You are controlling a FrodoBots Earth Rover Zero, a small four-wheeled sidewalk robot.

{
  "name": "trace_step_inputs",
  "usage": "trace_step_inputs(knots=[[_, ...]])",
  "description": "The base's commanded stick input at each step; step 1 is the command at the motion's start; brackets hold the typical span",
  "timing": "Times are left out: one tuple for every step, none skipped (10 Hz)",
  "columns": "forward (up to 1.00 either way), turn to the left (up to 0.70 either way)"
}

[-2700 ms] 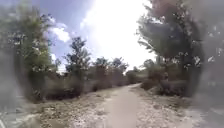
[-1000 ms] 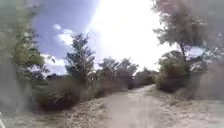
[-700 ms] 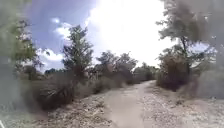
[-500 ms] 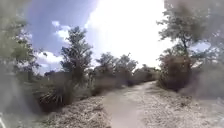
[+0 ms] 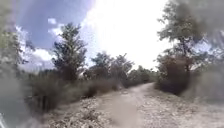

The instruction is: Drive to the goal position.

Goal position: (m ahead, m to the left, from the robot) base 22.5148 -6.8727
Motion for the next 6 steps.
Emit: trace_step_inputs(knots=[[0.7, 0.0], [0.7, 0.0], [0.7, 0.0], [0.7, 0.0], [0.7, 0.0], [0.7, -0.32]])
